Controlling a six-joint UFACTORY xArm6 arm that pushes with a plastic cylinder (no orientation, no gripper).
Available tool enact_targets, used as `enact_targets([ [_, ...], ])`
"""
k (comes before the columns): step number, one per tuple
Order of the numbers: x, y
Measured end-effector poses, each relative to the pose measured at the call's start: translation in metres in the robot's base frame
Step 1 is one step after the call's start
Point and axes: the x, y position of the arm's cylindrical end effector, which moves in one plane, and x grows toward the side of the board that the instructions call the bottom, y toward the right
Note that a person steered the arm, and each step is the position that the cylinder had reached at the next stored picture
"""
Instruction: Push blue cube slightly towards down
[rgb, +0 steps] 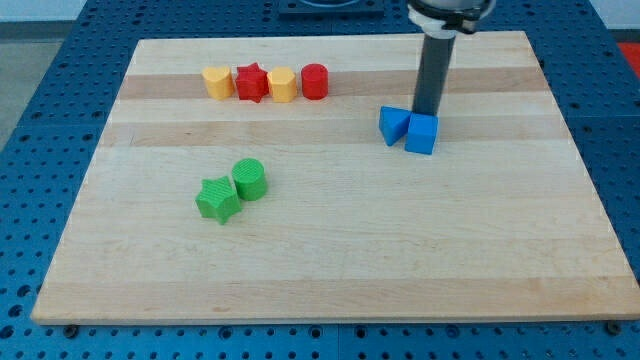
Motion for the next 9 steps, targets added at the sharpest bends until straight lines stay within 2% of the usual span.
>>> enact_targets([
  [1,-0.025,0.029],
  [2,-0.033,-0.004],
  [4,-0.008,-0.066],
  [7,0.013,-0.068],
  [8,0.007,-0.095],
  [9,0.003,-0.164],
])
